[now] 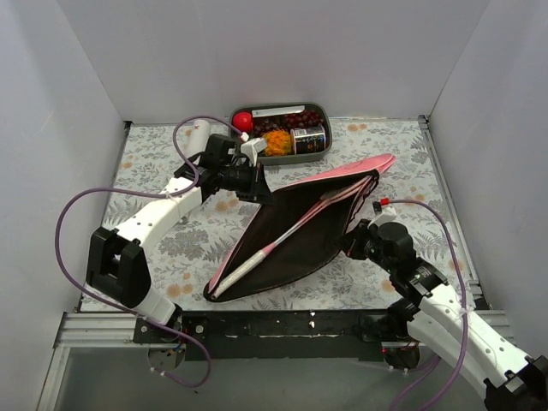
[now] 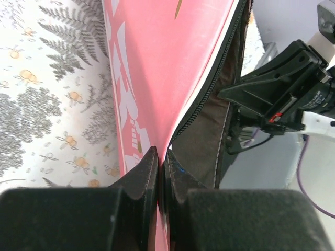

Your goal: Pack up the badminton gear

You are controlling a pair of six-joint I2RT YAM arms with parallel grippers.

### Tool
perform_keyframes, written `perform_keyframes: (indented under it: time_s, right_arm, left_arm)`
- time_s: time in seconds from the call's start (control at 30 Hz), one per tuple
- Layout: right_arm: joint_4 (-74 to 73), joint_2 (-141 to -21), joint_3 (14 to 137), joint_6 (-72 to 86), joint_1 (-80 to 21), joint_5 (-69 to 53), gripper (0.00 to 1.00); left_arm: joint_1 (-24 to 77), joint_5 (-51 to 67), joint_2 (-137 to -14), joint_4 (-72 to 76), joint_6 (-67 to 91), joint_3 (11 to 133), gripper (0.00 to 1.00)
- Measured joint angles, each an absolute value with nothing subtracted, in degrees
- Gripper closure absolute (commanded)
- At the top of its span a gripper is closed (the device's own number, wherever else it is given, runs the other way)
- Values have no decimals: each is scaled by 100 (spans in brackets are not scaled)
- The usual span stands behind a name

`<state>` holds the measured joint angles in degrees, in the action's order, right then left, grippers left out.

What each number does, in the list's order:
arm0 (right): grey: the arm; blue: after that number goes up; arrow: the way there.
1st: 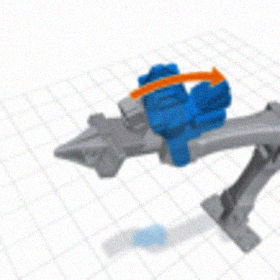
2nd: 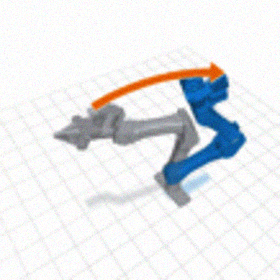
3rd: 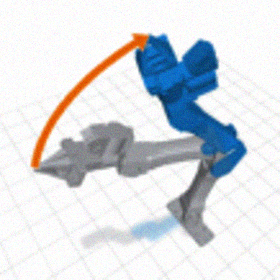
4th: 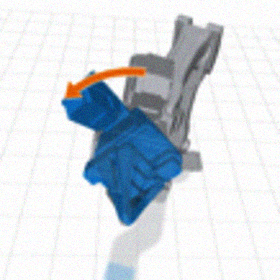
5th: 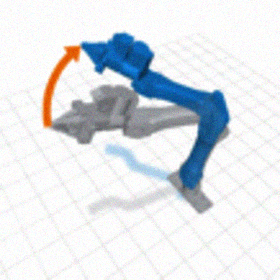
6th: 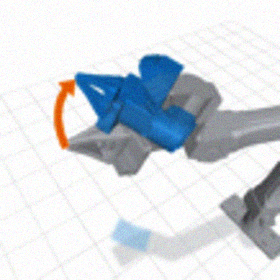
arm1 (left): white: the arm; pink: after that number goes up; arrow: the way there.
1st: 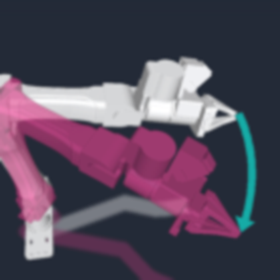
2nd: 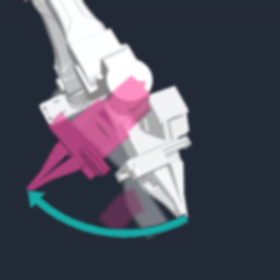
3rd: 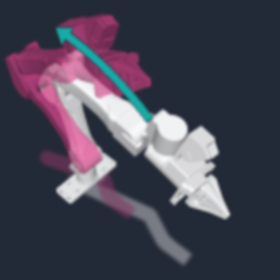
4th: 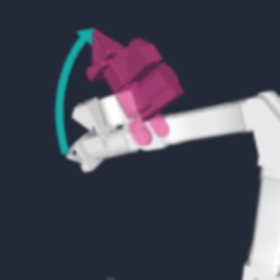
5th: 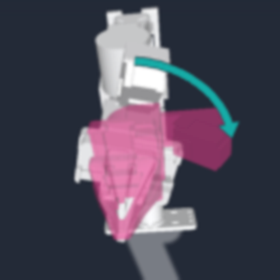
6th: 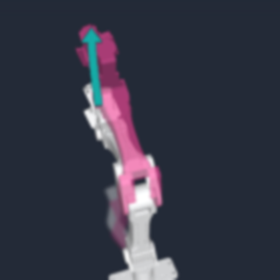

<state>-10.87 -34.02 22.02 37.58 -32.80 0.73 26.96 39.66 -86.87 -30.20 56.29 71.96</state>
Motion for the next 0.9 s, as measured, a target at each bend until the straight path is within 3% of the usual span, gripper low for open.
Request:
perform_keyframes:
  time_s: [0.3, 0.4, 0.43, 0.57, 0.9]
  right_arm:
    - [-484, -3708, 1288, 4668, -3817, 902, 99]
    - [-303, -4158, 1175, 4810, -4104, 1083, 83]
    - [-226, -4272, 1184, 4825, -4187, 1146, 70]
    - [-161, -4574, 1337, 4792, -4383, 1120, 53]
    - [-1337, -4628, 2528, 4283, -4401, 993, 48]
  left_arm:
    - [3767, 3030, -8794, -2928, 4847, 7118, 100]
    - [4224, 2991, -8855, -2742, 4803, 6772, 100]
    - [4292, 2978, -8877, -2644, 4816, 6611, 100]
    - [4364, 2976, -8897, -2281, 4950, 6058, 98]
    - [4372, 3030, -8818, -1564, 5284, 5312, 89]
